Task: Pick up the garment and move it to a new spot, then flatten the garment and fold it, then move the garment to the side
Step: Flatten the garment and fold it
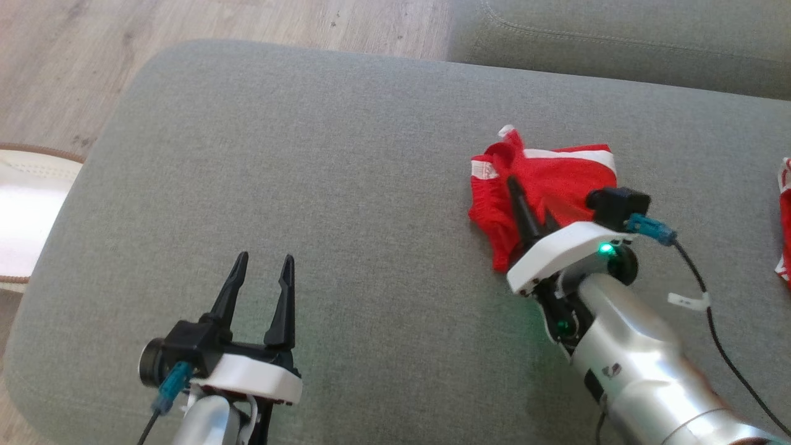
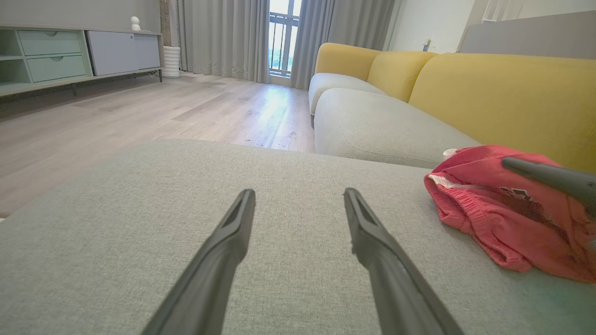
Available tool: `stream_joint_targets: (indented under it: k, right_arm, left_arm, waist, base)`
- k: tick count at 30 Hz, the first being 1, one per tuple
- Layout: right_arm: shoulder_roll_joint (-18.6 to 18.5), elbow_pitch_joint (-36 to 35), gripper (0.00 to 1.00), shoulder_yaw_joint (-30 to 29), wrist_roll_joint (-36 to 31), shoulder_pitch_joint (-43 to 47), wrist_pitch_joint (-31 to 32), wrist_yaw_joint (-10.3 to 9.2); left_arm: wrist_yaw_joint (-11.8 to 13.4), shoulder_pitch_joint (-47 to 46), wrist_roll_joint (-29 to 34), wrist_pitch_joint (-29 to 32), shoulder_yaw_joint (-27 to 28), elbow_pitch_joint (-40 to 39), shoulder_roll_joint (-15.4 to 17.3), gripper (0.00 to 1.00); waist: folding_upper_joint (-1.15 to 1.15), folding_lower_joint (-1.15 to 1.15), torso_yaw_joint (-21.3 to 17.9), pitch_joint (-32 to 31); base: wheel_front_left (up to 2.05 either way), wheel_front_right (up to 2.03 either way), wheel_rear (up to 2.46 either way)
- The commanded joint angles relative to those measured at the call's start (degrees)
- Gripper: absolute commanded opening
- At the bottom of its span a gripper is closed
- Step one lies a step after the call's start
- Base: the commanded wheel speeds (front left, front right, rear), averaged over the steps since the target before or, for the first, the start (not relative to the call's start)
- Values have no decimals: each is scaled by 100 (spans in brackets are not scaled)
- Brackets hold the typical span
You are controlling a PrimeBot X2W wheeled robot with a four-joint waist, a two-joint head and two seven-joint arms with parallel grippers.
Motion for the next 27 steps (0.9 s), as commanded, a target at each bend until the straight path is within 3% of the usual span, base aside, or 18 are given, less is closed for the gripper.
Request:
stream_joint_targets:
  k: [1,4,5,6,18,27]
  right_arm:
    - [88,-163,0,228,85,-25,-56,-4]
    - [88,-141,0,606,250,27,49,-4]
    - [88,-108,74,742,291,45,127,-4]
    - [88,-84,100,860,347,63,200,-4]
    - [88,-639,100,2336,809,170,978,-4]
    - [69,-175,100,1769,128,-233,70,-4]
  left_arm:
    - [31,-131,20,-29,176,-162,46,100]
    - [40,-125,7,-29,178,-154,46,100]
    - [41,-121,3,-29,181,-147,46,100]
    - [42,-117,2,-29,182,-138,46,100]
    - [53,-162,27,-29,246,-130,46,100]
    - [21,-211,-64,-29,334,-644,46,100]
  waist:
    - [0,0,-8,4]
    - [0,0,-31,12]
    - [0,0,-43,10]
    - [0,0,-56,9]
    - [0,0,-294,-39]
    - [0,0,-647,-101]
  base:
    - [0,0,0]
    - [0,0,0]
    - [0,0,0]
    - [0,0,0]
    - [0,0,0]
    - [0,0,0]
